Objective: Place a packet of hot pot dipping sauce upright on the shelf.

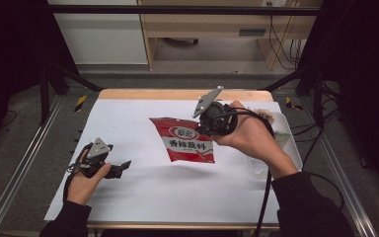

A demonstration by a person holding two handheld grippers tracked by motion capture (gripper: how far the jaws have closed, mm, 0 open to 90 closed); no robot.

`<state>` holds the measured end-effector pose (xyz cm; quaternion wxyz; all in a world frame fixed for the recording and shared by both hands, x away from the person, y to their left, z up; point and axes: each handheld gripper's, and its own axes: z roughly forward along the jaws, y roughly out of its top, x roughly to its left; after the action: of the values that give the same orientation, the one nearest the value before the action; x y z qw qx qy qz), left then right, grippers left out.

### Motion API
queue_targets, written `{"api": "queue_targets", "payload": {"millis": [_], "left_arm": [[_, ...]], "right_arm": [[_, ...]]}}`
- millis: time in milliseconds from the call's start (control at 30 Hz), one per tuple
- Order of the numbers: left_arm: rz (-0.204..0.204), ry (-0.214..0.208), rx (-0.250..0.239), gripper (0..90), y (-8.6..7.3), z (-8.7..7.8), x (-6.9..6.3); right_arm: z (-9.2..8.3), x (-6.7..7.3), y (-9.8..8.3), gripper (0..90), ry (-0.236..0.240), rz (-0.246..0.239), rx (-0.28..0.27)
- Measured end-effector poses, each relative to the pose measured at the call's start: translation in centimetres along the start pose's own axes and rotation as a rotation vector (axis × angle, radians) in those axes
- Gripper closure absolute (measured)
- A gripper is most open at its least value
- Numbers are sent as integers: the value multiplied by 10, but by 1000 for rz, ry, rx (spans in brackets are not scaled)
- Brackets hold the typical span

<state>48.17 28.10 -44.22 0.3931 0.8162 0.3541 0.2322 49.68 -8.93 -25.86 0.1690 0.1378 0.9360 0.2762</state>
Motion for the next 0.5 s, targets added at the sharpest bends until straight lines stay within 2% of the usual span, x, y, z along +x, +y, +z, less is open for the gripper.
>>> {"api": "queue_targets", "payload": {"millis": [100,267,500], "left_arm": [[10,7,34,80,-1,4,-2],[6,7,46,80,-2,5,0],[-15,24,27,80,-3,1,3]], "right_arm": [[-9,-2,-3,898,-14,-4,-5],[-23,-5,-6,897,-46,-1,-17],[-47,-9,-14,897,-79,2,-43]]}}
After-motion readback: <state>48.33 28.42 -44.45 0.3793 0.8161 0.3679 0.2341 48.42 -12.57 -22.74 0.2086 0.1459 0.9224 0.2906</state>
